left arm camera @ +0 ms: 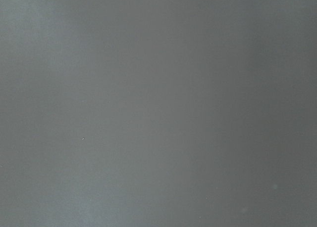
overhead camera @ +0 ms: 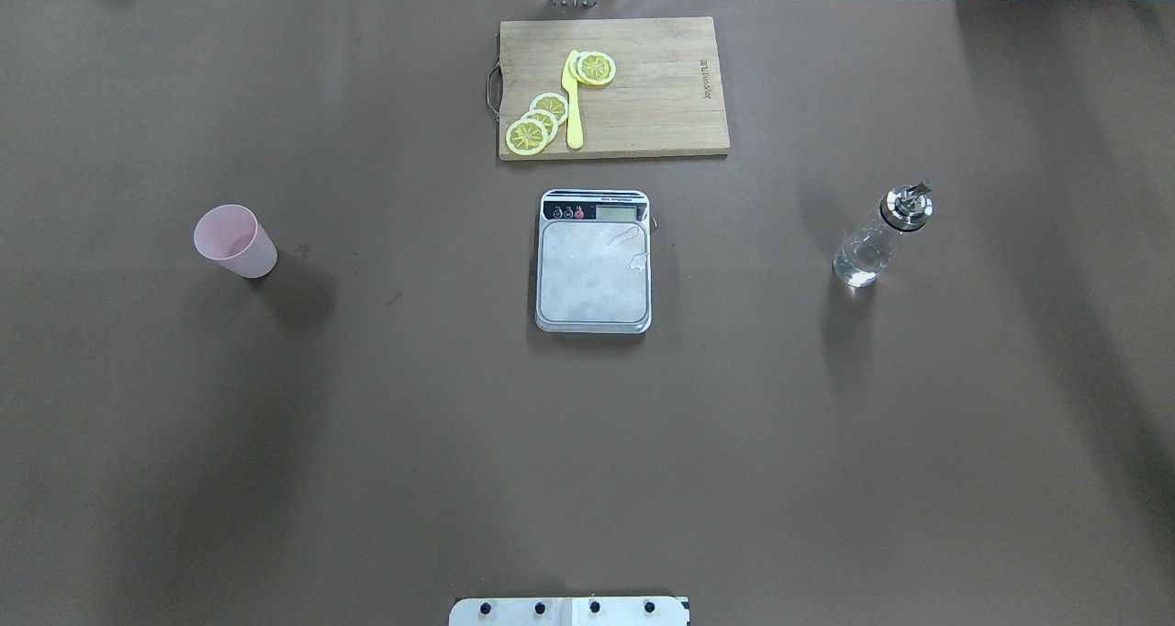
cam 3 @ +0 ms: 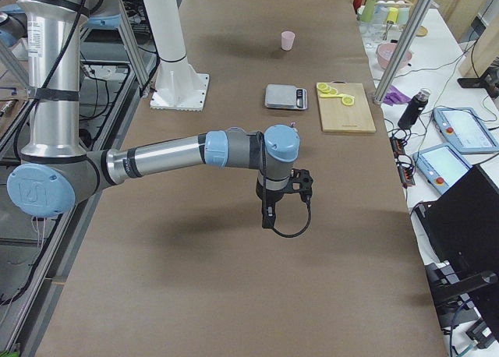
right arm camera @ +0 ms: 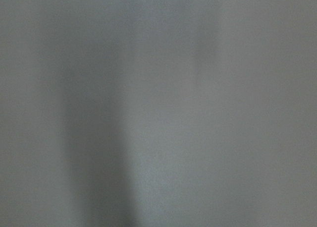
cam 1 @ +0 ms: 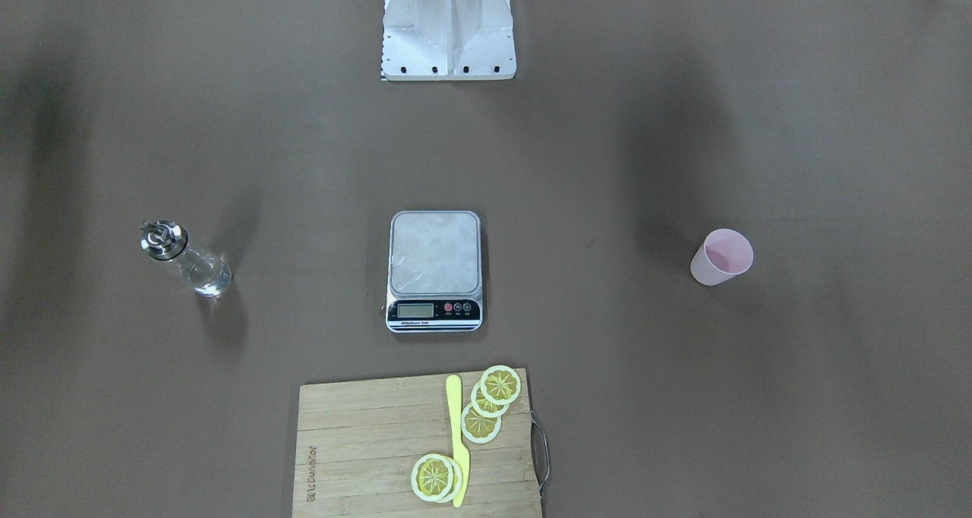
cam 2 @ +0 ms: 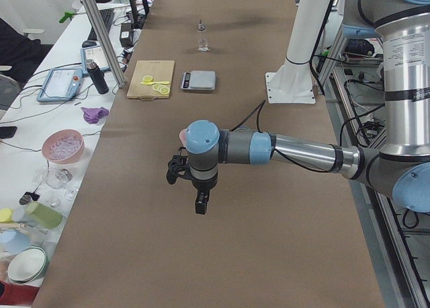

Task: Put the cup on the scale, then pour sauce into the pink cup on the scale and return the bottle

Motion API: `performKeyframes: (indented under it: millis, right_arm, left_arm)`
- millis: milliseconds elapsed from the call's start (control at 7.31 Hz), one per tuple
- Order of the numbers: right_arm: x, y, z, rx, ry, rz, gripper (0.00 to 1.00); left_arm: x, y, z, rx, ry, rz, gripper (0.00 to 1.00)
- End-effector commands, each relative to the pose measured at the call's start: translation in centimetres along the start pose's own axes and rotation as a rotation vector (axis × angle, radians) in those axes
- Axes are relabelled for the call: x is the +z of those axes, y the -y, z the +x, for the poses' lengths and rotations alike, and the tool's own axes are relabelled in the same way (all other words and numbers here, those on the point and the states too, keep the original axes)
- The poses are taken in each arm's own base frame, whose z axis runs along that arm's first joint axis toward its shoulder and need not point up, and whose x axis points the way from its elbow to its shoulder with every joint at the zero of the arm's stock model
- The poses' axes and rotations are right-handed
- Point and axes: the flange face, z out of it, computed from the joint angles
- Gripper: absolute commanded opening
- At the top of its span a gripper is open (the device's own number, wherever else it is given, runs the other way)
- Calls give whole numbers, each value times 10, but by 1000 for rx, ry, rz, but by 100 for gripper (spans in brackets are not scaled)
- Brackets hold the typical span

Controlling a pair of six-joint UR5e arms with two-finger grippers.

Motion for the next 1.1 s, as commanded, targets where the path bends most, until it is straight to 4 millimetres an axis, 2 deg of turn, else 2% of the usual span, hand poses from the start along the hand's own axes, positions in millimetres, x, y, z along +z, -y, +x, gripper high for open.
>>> performKeyframes:
  millis: [0,684,821,958]
  right_arm:
    - [-1,1,-1,1,0,1,100]
    - [-1,2,-1,0,1,2,100]
    - [-1,2,-1,3,3,2,100]
    - [-1,1,-1,3,3,2,100]
  left_arm:
    - [-1,-1,1,4,-1,4,98]
    - [0,-1,2,-2,-29,2,98]
    - [12,0,-9,-20,-32,-21,98]
    - [14,-2,-11,-19,-31,-23,98]
